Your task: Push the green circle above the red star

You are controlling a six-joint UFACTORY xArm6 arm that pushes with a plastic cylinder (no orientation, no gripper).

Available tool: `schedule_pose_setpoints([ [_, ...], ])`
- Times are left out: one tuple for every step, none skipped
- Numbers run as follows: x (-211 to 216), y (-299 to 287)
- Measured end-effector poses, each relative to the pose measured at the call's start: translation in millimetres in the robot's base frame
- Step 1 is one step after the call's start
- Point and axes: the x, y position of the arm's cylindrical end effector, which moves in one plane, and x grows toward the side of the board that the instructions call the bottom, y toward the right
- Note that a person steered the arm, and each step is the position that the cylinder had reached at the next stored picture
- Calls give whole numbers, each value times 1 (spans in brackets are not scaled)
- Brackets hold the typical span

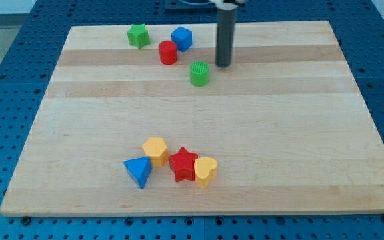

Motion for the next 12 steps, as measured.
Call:
schedule_pose_setpoints([
  [51,-54],
  [40,-35],
  [30,-52],
  [34,-84],
  [47,-85],
  [83,-71],
  [82,-75],
  [79,-90],
  [136,-68],
  [172,-56],
  [144,-56],
  [127,-56],
])
